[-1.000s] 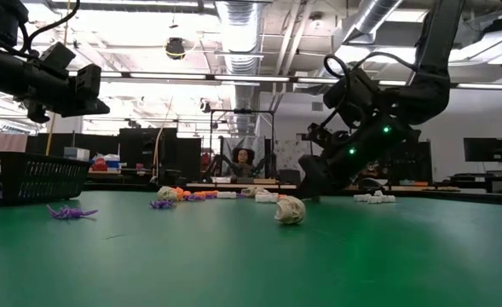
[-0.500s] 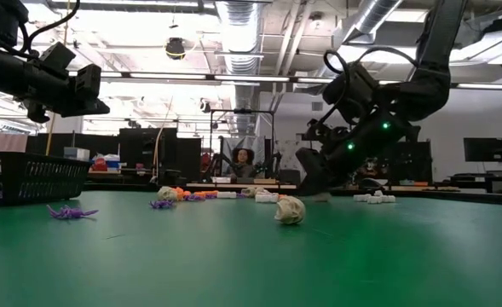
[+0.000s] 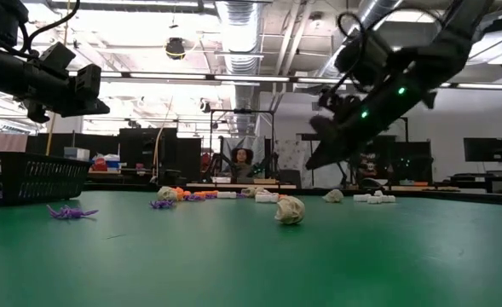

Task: Sort Halloween decoration
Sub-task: Put the white skull toy into the blue basket

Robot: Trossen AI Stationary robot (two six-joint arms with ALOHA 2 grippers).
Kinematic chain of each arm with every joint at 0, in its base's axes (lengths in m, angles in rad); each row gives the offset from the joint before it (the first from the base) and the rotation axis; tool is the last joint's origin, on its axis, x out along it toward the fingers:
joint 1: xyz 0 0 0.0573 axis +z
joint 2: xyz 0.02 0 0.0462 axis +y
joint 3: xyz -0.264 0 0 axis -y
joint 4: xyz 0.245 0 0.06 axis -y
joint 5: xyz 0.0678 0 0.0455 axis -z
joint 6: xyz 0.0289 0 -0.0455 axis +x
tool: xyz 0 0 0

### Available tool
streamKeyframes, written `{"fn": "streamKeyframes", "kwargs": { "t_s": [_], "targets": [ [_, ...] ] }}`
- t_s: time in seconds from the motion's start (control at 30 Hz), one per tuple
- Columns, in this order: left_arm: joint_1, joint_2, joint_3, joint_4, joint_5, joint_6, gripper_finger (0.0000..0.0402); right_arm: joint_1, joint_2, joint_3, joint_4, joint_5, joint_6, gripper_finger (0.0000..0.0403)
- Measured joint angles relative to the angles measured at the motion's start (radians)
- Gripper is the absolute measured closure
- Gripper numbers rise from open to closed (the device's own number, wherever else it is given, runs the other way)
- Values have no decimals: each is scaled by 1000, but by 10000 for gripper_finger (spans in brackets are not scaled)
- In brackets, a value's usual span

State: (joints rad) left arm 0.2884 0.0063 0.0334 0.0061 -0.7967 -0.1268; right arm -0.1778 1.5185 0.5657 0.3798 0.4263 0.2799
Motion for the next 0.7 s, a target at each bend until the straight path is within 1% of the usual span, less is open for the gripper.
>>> {"fn": "streamKeyframes", "kwargs": {
  "t_s": [0.17, 0.27, 0.37, 0.5, 0.6, 0.7],
  "targets": [
    [0, 0, 0, 0, 0, 0, 401, 65, -110, 0, -144, 18, -33, 387],
    [0, 0, 0, 0, -1, -22, 401, 93, -108, -1, -234, 17, -12, 367],
    [0, 0, 0, 0, -1, -25, 401, 114, -76, -1, -237, 23, 7, 325],
    [0, 0, 0, 0, -2, -25, 401, 110, -3, -1, -195, 40, 16, 254],
    [0, 0, 0, 0, -1, -19, 402, 111, 42, 1, -146, 129, 5, 202],
    [0, 0, 0, 0, -1, -14, 401, 131, 73, 1, -149, 248, 3, 170]
  ]
}}
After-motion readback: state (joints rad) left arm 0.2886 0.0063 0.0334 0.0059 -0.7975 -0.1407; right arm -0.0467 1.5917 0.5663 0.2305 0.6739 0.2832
